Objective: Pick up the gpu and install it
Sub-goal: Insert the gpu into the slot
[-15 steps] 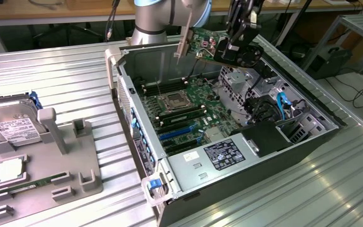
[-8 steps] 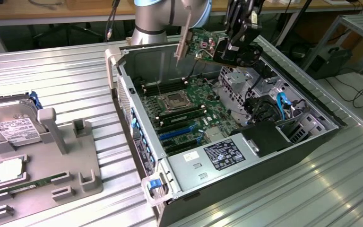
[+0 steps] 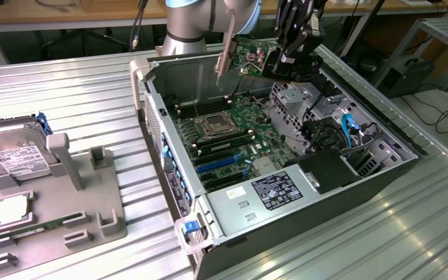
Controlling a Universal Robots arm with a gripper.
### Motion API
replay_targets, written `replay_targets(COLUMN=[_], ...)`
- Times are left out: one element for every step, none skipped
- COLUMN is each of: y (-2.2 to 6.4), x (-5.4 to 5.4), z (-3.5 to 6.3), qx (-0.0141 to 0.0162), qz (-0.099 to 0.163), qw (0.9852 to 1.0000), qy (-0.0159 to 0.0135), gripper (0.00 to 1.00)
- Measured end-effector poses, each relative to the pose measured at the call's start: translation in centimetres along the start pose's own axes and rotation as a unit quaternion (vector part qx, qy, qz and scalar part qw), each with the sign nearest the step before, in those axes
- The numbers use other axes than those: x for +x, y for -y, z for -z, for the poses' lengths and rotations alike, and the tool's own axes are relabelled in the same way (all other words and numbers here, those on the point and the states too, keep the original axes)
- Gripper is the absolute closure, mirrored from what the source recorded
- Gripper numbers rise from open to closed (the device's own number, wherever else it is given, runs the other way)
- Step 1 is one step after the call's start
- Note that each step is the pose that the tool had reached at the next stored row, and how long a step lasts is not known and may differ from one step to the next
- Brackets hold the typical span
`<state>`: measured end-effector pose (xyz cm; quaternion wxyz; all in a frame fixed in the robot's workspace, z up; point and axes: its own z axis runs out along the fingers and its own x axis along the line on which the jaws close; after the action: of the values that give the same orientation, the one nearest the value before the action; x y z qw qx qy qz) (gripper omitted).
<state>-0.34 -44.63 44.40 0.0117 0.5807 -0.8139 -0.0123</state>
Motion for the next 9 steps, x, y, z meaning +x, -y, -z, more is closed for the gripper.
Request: replay_targets(y=[-0.02,-0.04,-0.08,-0.1,-0.11,-0.19,-0.22,-0.25,-0.28], x=[0.01,0.03,0.05,0.07,0.08,0.14,0.16,0.19,0.22], z=[0.0,0.0,-0.01,-0.02,-0.02,-0.01,-0.01,-0.01,-0.01], qx=[0.0,0.0,0.0,0.0001,0.0001,0.0001,0.0001,0.0001,0.0001], qz=[0.004,0.008,0.013,0.017,0.02,0.031,0.041,0.045,0.048], qw=[1.0,1.0,0.9999,0.9999,0.9998,0.9995,0.9992,0.999,0.9988], qy=[-0.0002,-0.0003,-0.0003,-0.0004,-0.0005,-0.0008,-0.001,-0.001,-0.001], gripper=[0.73,0.73,0.73,0.73,0.73,0.73,0.73,0.73,0.73])
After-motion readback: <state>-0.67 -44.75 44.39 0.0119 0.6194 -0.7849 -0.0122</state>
